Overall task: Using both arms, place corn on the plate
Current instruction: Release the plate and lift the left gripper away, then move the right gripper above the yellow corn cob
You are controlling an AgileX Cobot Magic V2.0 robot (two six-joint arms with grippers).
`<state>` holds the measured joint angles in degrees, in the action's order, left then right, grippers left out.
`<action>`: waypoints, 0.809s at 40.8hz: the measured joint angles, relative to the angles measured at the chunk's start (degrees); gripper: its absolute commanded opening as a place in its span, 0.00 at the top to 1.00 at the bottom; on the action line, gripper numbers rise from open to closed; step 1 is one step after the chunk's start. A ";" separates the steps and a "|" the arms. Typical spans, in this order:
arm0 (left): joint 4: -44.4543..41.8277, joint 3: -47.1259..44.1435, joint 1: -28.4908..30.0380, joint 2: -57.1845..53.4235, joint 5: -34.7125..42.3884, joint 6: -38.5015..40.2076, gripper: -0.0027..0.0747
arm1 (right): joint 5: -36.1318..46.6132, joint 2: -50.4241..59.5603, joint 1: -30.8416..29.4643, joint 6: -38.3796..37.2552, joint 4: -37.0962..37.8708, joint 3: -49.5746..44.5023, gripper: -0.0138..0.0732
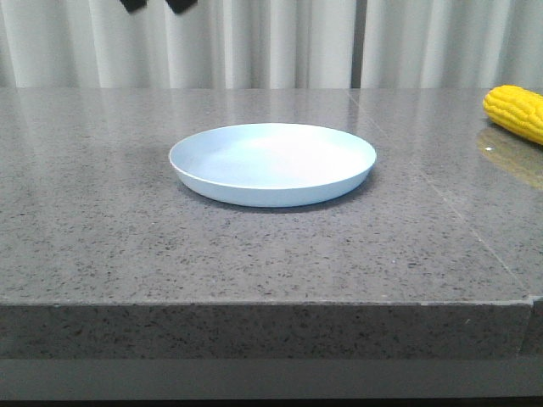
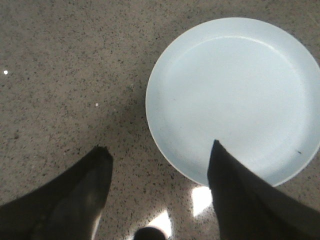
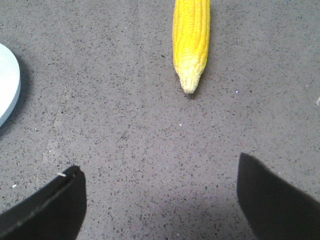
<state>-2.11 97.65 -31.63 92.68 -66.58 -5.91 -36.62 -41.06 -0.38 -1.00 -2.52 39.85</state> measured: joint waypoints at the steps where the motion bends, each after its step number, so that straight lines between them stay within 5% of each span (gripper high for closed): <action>1: -0.65 -0.77 -0.46 -1.55 0.00 0.47 0.43 | 0.00 0.00 0.00 0.00 0.00 0.00 0.11; 33: -2.60 -42.11 -2.30 -55.88 9.76 7.30 0.43 | 0.00 0.00 0.00 0.00 0.00 0.00 0.11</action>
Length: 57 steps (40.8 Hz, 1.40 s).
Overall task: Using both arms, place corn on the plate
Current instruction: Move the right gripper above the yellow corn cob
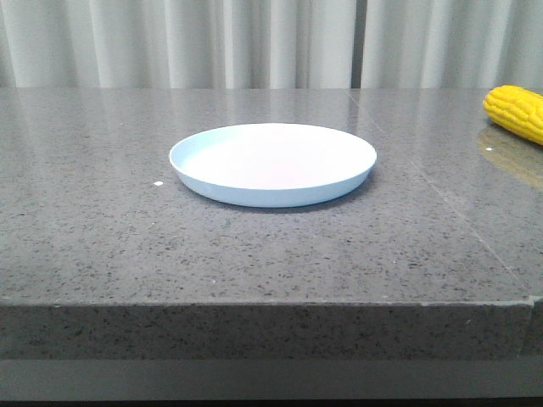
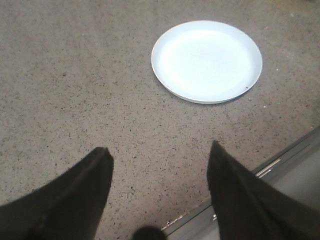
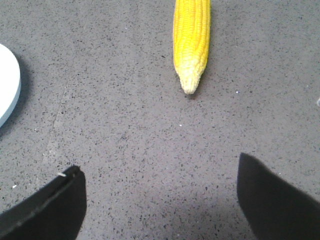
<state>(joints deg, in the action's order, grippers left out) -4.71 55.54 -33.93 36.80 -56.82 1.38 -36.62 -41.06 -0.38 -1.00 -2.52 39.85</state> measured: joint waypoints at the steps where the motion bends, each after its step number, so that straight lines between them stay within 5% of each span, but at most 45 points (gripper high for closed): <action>1: 0.00 -0.36 0.00 -1.22 0.00 0.00 0.43 | 0.00 0.00 0.00 0.00 0.00 0.00 0.11; 12: 0.00 -2.52 0.00 -10.01 0.09 0.00 0.43 | 0.00 0.00 0.00 0.00 0.00 0.00 0.11; 35: 0.00 -2.64 0.00 -10.29 0.09 0.09 0.43 | -7.29 -1.54 0.00 0.00 0.00 7.97 0.11; 57: 0.00 -2.64 -0.09 -10.29 0.09 0.09 0.43 | -13.14 -23.35 0.00 0.00 0.97 26.85 0.11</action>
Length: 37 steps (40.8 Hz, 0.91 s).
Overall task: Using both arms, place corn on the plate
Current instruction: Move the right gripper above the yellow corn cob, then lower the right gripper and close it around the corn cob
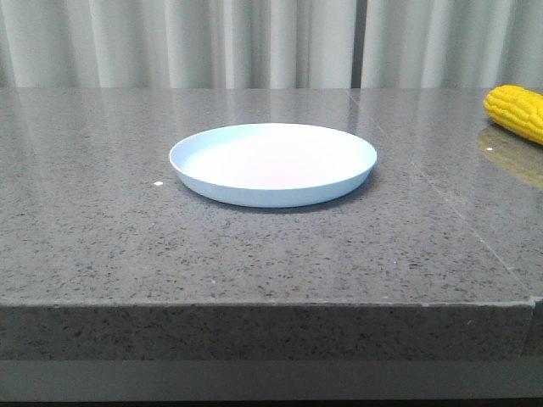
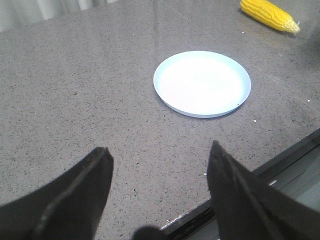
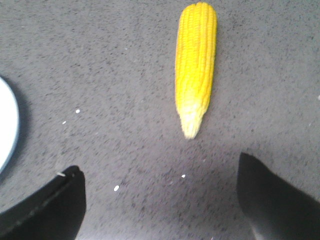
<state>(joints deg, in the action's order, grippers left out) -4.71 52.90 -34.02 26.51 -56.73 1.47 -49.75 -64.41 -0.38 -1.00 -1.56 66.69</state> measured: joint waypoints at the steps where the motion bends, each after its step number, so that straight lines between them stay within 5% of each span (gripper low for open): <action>1: 0.00 0.00 0.00 0.00 0.00 0.00 0.43 | -0.13 -1.18 0.00 0.00 0.68 0.87 0.11; 23: 0.00 0.00 0.00 0.00 0.00 0.00 0.43 | -9.51 -30.61 -4.30 -0.10 1.05 25.73 0.11; 37: 0.00 0.00 0.00 0.00 0.00 0.04 0.43 | -9.79 -41.88 -5.44 0.00 -1.41 32.50 0.11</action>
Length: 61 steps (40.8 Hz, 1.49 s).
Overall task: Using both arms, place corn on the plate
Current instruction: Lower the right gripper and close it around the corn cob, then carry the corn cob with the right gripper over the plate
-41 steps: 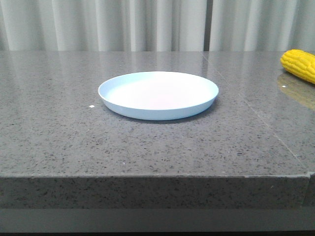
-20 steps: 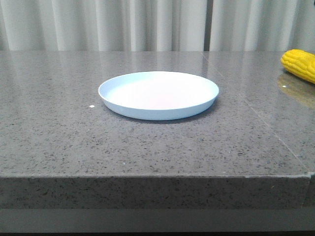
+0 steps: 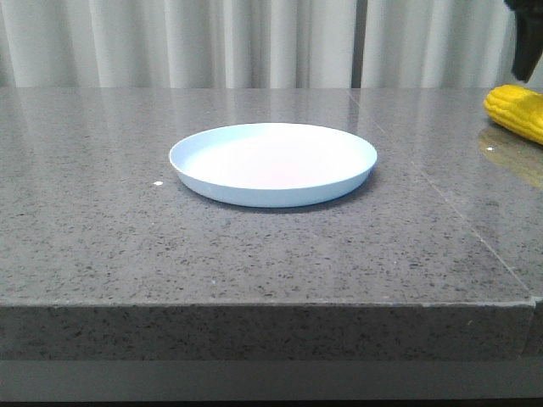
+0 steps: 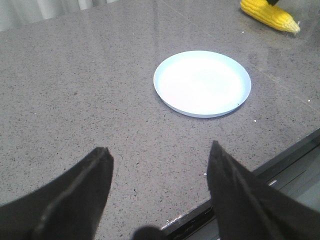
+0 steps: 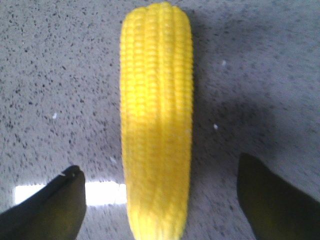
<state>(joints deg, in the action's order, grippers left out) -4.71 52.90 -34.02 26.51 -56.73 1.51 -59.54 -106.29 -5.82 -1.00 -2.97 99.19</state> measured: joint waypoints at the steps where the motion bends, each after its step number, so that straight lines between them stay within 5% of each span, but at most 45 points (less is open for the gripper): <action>1: 0.00 0.00 0.00 0.00 0.00 0.00 0.43 | 0.45 -0.73 0.00 0.00 -0.37 0.27 0.11; 20: 0.00 0.00 0.00 0.00 0.00 0.00 0.43 | 6.39 -7.72 0.00 0.10 -2.96 0.75 0.12; 31: 0.00 0.00 0.00 0.00 0.00 0.00 0.43 | 6.73 -7.85 0.00 0.21 -2.96 0.75 0.54; 48: 0.00 0.00 0.00 0.00 0.00 0.00 0.43 | 4.78 -4.56 1.28 0.21 -2.85 0.87 0.54; 61: 0.00 0.00 0.00 0.00 0.00 0.00 0.43 | 2.87 6.35 12.15 2.28 -2.85 0.87 0.54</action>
<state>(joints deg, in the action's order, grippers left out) -4.71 52.90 -34.02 26.51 -56.73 1.51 -56.66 -99.94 6.34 1.29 -5.82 100.06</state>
